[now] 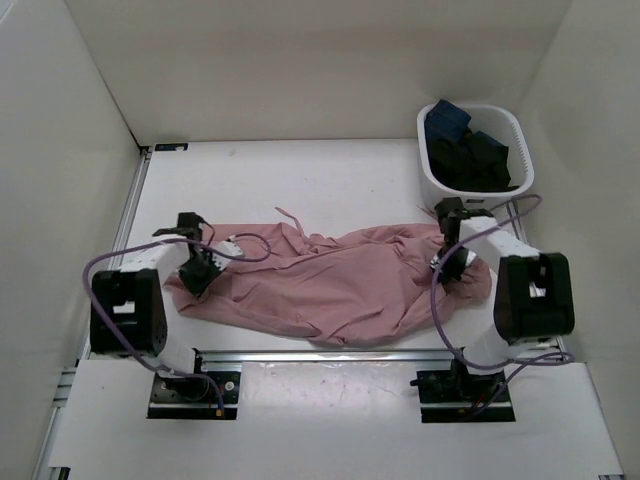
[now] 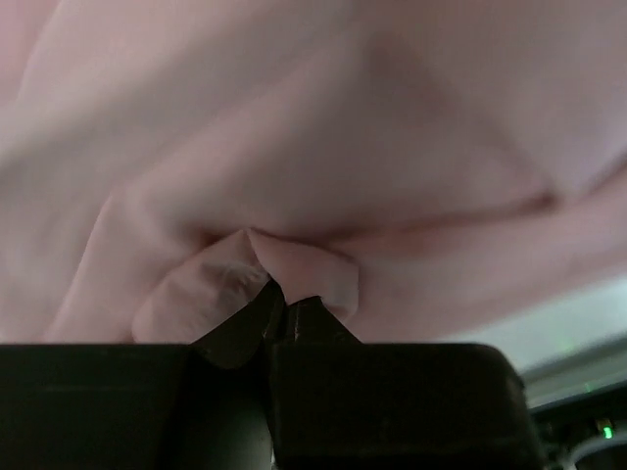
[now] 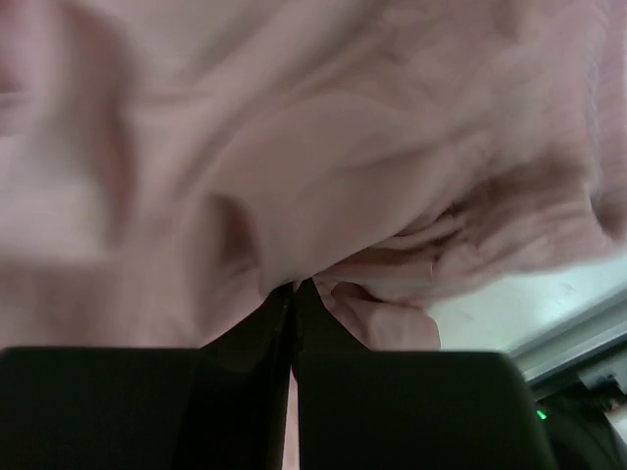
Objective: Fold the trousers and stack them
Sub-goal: Flatten the trousers out
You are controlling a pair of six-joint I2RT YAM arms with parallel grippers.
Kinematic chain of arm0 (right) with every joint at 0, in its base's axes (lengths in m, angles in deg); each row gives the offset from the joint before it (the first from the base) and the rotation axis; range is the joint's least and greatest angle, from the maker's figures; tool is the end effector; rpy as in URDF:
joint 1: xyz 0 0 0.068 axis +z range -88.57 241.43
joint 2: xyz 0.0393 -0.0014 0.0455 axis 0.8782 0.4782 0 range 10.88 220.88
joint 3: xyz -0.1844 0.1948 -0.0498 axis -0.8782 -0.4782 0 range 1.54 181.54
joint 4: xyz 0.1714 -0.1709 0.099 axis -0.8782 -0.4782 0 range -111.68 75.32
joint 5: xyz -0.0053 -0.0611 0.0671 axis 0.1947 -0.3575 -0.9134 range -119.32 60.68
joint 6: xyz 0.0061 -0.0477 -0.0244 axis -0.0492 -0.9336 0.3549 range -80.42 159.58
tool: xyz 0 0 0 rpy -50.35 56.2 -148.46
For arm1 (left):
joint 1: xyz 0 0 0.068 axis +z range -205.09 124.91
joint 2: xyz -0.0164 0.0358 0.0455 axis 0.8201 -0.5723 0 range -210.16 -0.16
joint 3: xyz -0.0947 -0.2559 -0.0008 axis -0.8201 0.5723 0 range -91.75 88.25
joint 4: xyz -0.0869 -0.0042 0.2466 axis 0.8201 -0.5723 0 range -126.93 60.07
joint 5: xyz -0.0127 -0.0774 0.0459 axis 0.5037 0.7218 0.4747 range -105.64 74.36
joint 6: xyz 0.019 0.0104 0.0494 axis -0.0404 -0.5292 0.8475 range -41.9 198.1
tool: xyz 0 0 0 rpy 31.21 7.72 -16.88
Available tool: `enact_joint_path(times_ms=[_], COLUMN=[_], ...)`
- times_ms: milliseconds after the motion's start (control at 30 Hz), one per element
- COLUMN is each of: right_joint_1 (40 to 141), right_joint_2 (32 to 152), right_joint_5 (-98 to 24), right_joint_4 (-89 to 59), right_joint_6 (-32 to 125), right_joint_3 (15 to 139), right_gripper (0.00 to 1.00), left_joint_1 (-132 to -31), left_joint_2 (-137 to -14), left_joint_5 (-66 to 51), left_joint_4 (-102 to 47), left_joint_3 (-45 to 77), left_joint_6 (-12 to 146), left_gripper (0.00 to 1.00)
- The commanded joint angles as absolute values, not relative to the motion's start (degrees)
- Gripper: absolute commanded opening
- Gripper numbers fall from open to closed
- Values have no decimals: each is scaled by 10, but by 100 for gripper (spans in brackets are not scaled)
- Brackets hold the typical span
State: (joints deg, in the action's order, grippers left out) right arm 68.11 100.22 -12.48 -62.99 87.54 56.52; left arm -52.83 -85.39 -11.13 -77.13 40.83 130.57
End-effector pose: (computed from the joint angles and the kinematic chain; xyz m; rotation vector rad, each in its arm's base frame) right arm 0.2663 0.0208 0.1816 1.0405 2.6848 -0.2940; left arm 0.2377 0.0067 0.1648 1.2892 2.7394 -0.0455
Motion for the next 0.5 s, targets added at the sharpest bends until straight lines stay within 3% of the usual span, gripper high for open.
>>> enact_joint_path(times_ms=[0,167,367,467], right_joint_1=[727,775,788,788], right_joint_2=[1054,1196,1364,1393], right_joint_5=[-82,-77,-83,-83], right_joint_4=[-595,-606,-642,-678], right_joint_6=[885,868,863,857], right_joint_3=[641,774,1033,1172], right_gripper=[0,0,0,0], left_joint_1=[-598,-597,-510,-497], left_joint_2=[-902,-1024,-1177,-1219], left_joint_5=[-160,-213,-269,-287], left_joint_4=[-700,-642,-624,-624], left_joint_3=[388,339,130,5], left_joint_6=[1242,1215,1185,1179], left_gripper=[14,14,14,14])
